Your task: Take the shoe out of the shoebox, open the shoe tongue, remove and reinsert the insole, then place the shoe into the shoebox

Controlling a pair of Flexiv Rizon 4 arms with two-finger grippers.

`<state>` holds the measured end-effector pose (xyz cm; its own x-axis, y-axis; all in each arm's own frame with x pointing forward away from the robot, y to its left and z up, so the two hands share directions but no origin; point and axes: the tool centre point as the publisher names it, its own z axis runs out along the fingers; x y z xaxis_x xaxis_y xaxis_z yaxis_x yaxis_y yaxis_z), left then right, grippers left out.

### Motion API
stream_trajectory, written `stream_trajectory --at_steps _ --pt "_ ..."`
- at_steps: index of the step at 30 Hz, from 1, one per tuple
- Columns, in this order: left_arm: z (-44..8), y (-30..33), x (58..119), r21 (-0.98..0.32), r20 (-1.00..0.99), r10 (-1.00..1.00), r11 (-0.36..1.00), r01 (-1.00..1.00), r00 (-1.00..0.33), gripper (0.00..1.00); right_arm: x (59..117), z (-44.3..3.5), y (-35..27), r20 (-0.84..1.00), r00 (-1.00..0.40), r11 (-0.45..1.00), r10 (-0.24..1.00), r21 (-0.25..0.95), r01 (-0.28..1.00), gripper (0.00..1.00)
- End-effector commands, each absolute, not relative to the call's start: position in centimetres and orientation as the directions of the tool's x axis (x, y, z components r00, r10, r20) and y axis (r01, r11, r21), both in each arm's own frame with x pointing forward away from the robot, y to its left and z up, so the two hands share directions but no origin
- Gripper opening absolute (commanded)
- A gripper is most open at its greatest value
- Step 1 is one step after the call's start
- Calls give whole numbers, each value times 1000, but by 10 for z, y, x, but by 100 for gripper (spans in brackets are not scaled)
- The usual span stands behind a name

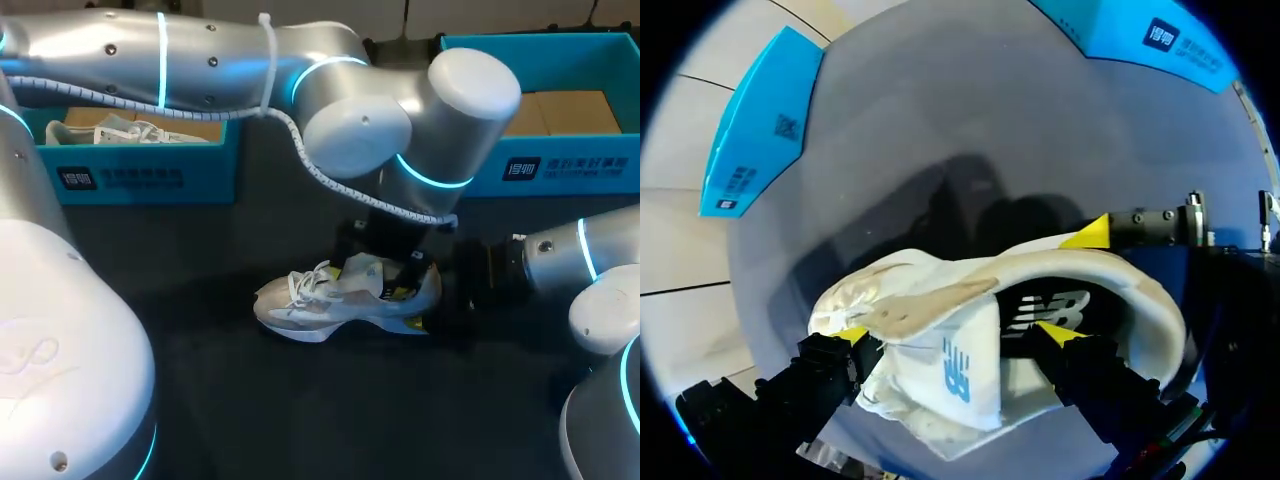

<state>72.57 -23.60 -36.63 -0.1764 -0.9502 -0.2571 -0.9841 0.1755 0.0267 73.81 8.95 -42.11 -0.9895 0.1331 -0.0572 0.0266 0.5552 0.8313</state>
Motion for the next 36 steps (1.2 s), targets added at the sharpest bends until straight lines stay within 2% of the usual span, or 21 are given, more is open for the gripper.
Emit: stream_trajectory --at_steps 1,23,28,33,36 --pt "-370 -234 726 24 -276 -945 174 -985 -173 100 738 -421 92 -58 -989 559 136 829 28 0" --pt "-340 -181 727 13 -346 -931 118 -993 -115 100 738 -421 92 -58 -989 559 136 829 28 0" --pt "-332 -175 726 38 -316 -941 114 -993 -120 87 738 -421 92 -58 -989 559 136 829 28 0" --pt "-327 -172 723 90 -281 -949 124 -988 -145 50 738 -421 92 -58 -989 559 136 829 28 0" --pt "-324 -168 721 134 -253 -954 132 -982 -162 43 738 -421 92 -58 -989 559 136 829 28 0"
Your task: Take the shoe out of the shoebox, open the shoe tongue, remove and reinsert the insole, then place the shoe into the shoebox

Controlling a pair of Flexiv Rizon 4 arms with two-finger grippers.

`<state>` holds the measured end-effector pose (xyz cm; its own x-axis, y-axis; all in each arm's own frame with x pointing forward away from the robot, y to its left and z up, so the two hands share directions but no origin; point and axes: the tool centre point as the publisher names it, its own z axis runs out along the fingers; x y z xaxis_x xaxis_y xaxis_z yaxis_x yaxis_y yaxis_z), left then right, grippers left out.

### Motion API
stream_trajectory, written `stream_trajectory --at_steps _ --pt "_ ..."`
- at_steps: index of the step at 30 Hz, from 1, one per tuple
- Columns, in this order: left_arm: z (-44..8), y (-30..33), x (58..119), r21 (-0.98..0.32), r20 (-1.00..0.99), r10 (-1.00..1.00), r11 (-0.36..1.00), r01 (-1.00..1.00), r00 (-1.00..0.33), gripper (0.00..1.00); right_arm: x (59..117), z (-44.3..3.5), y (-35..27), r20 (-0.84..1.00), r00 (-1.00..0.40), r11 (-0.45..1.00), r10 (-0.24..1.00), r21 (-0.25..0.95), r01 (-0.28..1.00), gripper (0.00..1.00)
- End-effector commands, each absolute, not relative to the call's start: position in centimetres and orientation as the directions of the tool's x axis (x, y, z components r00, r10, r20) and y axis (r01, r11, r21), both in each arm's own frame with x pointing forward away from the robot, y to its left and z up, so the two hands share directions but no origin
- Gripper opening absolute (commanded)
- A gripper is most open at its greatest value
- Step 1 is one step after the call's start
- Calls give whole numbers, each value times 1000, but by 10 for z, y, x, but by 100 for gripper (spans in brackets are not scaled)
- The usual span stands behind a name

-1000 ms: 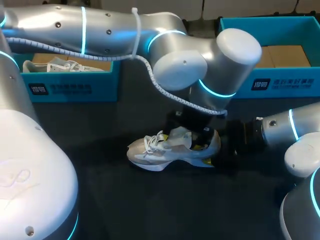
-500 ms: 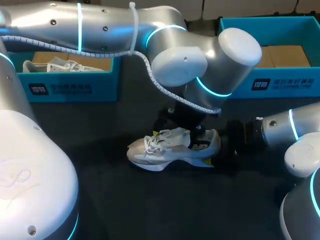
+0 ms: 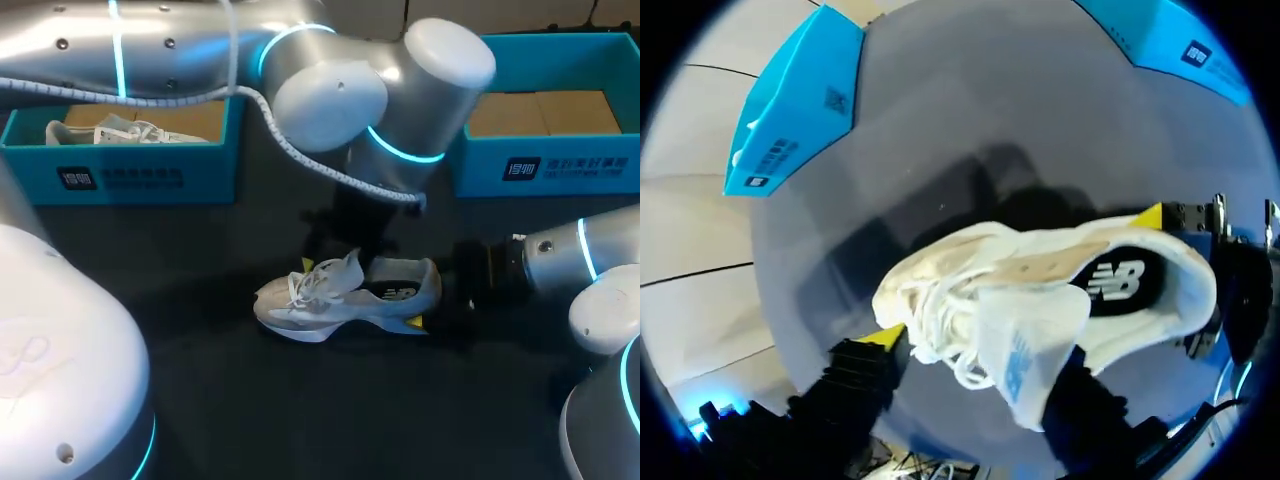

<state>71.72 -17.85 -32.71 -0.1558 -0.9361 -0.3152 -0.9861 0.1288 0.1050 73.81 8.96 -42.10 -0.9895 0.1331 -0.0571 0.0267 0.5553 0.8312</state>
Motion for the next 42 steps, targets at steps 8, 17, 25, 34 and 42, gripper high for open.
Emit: stream_trajectory --at_steps 8,17,25,34,42 --pt "-321 -158 721 166 -218 -961 135 -977 -170 18 738 -421 92 -58 -989 559 136 829 28 0" --pt "-320 -144 721 178 -200 -966 127 -976 -162 0 738 -421 92 -58 -989 559 136 829 28 0" --pt "-329 -128 714 156 -189 -973 102 -982 -131 9 738 -421 92 -58 -989 559 136 829 28 0" --pt "-341 -113 711 134 -202 -975 61 -989 -87 37 738 -421 92 -58 -989 559 136 829 28 0" --pt "-349 -97 714 125 -220 -975 14 -992 -41 39 738 -421 92 -58 -989 559 136 829 28 0"
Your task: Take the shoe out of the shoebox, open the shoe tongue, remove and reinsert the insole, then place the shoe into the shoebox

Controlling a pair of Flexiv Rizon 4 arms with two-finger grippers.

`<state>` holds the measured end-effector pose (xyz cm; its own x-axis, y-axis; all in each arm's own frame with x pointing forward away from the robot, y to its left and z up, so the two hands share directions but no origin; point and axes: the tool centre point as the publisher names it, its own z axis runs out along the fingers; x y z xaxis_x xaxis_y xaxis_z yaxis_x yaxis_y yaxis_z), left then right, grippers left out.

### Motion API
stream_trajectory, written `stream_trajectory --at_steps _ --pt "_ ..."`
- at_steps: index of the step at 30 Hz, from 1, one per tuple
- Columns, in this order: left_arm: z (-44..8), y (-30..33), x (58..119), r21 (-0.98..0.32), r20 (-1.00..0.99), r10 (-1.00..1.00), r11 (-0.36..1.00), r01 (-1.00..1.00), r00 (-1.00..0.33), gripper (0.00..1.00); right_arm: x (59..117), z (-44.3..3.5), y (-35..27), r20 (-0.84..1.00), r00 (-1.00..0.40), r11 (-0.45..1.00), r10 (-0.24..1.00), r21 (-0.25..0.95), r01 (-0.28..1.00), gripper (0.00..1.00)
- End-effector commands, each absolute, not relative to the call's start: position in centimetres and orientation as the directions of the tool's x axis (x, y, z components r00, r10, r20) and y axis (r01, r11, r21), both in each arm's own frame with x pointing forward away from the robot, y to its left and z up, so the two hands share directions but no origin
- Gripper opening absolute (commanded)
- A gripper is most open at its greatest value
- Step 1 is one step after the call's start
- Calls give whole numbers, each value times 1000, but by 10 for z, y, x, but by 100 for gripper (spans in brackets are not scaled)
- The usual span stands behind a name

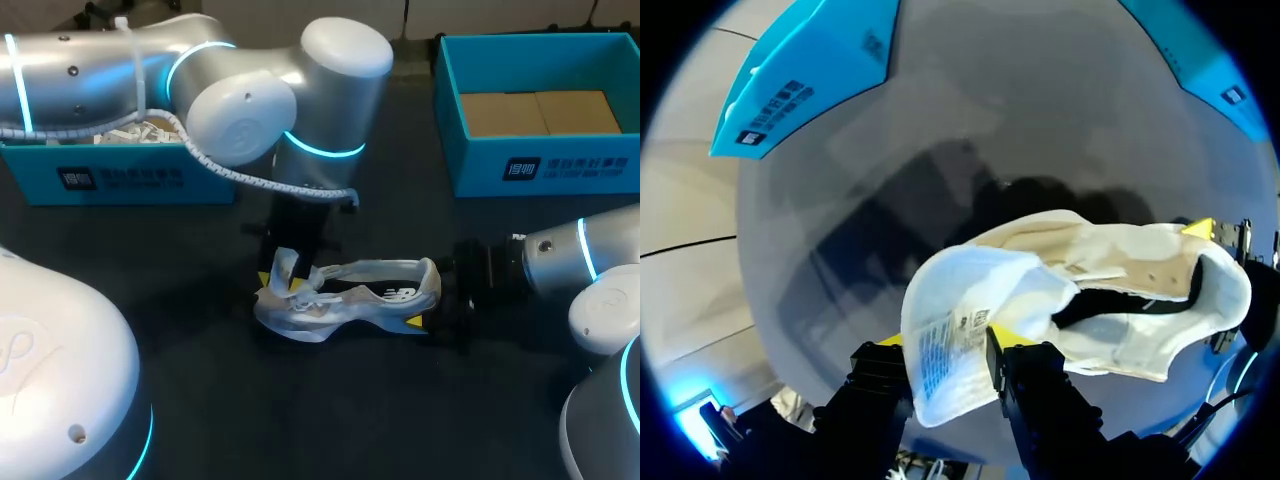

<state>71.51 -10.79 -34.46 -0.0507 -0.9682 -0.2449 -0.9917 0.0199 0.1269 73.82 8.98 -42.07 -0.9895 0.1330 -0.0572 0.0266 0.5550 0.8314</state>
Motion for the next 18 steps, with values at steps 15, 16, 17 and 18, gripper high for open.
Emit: stream_trajectory --at_steps 15,16,17,18 --pt "-373 -82 711 129 -238 -970 -82 -988 49 42 738 -421 92 -58 -989 559 136 829 28 0" --pt "-374 -83 712 131 -237 -970 -86 -988 53 41 738 -421 92 -58 -989 559 136 829 28 0" --pt "-375 -83 712 121 -232 -970 -95 -988 65 41 738 -421 92 -58 -989 559 136 829 28 0" --pt "-377 -84 712 117 -233 -970 -98 -988 69 40 738 -421 92 -58 -989 559 136 829 28 0"
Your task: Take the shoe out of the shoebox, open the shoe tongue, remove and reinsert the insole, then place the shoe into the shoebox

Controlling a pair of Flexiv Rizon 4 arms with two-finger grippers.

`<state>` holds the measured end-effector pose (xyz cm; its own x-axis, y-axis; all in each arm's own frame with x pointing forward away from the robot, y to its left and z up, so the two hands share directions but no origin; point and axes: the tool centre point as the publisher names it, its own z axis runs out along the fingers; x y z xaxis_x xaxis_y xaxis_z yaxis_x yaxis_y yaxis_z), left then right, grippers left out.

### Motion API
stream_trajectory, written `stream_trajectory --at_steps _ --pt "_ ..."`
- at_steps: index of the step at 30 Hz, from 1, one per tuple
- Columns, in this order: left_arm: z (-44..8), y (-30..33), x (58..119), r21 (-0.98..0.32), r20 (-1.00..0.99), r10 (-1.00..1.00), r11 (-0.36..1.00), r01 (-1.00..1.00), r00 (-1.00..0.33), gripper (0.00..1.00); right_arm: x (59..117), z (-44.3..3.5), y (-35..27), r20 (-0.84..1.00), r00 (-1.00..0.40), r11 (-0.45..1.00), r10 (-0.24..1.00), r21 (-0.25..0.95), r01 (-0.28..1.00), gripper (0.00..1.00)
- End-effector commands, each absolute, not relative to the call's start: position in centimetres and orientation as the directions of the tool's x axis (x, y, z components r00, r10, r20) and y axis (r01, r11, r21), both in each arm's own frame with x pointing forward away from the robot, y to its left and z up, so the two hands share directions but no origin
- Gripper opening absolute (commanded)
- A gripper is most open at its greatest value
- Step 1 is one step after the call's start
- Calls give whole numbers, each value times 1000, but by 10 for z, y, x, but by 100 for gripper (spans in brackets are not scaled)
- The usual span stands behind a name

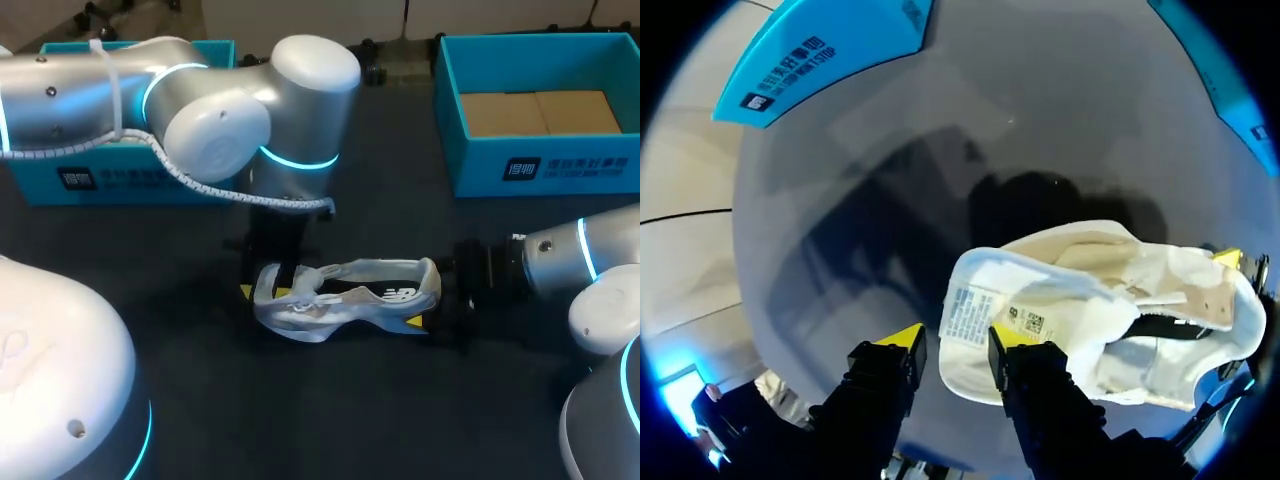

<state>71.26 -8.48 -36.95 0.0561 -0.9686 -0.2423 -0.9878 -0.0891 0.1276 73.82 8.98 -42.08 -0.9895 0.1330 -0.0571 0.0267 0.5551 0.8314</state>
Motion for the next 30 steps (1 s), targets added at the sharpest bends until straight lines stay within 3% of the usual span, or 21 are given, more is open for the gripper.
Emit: stream_trajectory --at_steps 1,11,12,16,17,30 --pt "-377 -84 712 113 -229 -970 -106 -988 78 40 738 -421 92 -58 -989 559 136 829 28 0" --pt "-369 -85 714 94 -178 -980 -108 -990 90 46 738 -421 92 -58 -989 559 136 829 28 0" --pt "-366 -86 714 89 -172 -982 -96 -991 80 51 738 -421 92 -58 -989 559 136 829 28 0" --pt "-360 -93 709 28 -181 -983 -19 -999 14 96 738 -421 92 -58 -989 559 136 829 28 0" --pt "-361 -95 709 21 -187 -982 1 -1000 -5 100 738 -421 92 -58 -989 559 136 829 28 0" --pt "-346 -116 711 3 -148 -987 61 -998 -60 100 738 -421 92 -58 -989 559 136 829 28 0"
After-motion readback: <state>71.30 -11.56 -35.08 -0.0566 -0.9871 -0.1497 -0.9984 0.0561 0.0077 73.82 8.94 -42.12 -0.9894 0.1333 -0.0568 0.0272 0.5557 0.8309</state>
